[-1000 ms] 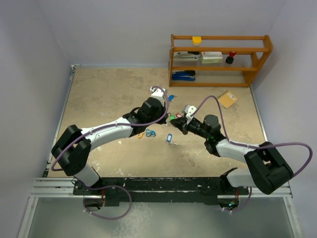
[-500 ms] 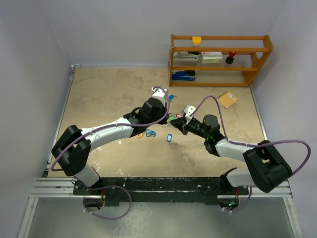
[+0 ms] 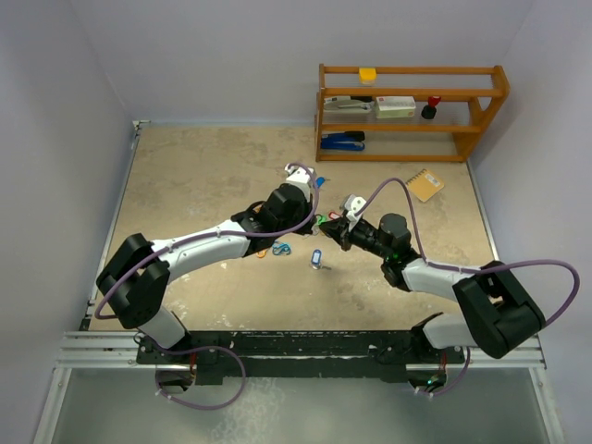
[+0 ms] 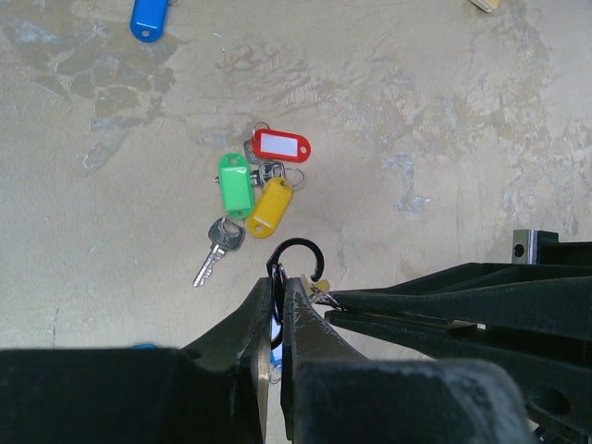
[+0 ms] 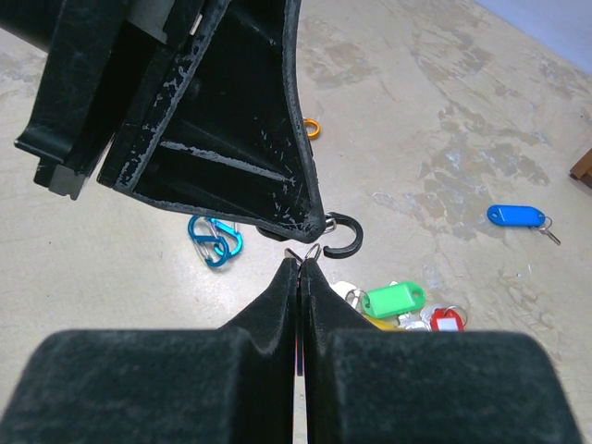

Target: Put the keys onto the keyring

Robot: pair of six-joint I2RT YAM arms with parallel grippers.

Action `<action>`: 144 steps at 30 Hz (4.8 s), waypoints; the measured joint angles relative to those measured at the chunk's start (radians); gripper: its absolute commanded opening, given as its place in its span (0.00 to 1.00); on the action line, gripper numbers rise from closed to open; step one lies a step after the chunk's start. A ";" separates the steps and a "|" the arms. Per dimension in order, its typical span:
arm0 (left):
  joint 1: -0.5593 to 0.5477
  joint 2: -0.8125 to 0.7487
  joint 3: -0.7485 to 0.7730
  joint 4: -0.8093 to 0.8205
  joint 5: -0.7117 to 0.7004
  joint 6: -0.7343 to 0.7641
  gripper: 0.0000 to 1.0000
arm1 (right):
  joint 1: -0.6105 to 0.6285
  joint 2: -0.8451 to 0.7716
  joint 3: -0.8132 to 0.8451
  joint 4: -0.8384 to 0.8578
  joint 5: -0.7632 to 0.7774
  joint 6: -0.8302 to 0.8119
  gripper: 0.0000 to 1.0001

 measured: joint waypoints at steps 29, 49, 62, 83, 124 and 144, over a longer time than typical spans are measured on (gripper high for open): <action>-0.008 -0.012 0.001 -0.028 0.013 0.025 0.00 | -0.022 0.033 0.000 0.032 0.003 0.001 0.00; -0.008 -0.030 0.001 -0.036 0.026 0.054 0.00 | -0.034 0.012 0.000 0.030 0.006 -0.001 0.00; -0.009 -0.043 0.001 -0.052 0.031 0.063 0.52 | -0.048 0.004 -0.001 0.029 0.034 -0.008 0.00; 0.009 -0.297 -0.083 -0.082 -0.373 -0.051 0.91 | -0.060 -0.043 0.030 -0.093 0.160 0.001 0.00; 0.033 -0.306 -0.112 -0.122 -0.499 -0.108 0.91 | -0.164 0.036 0.137 -0.374 0.723 0.277 0.50; 0.034 -0.292 -0.112 -0.121 -0.498 -0.116 0.91 | -0.077 0.301 0.410 -0.731 0.441 0.556 0.52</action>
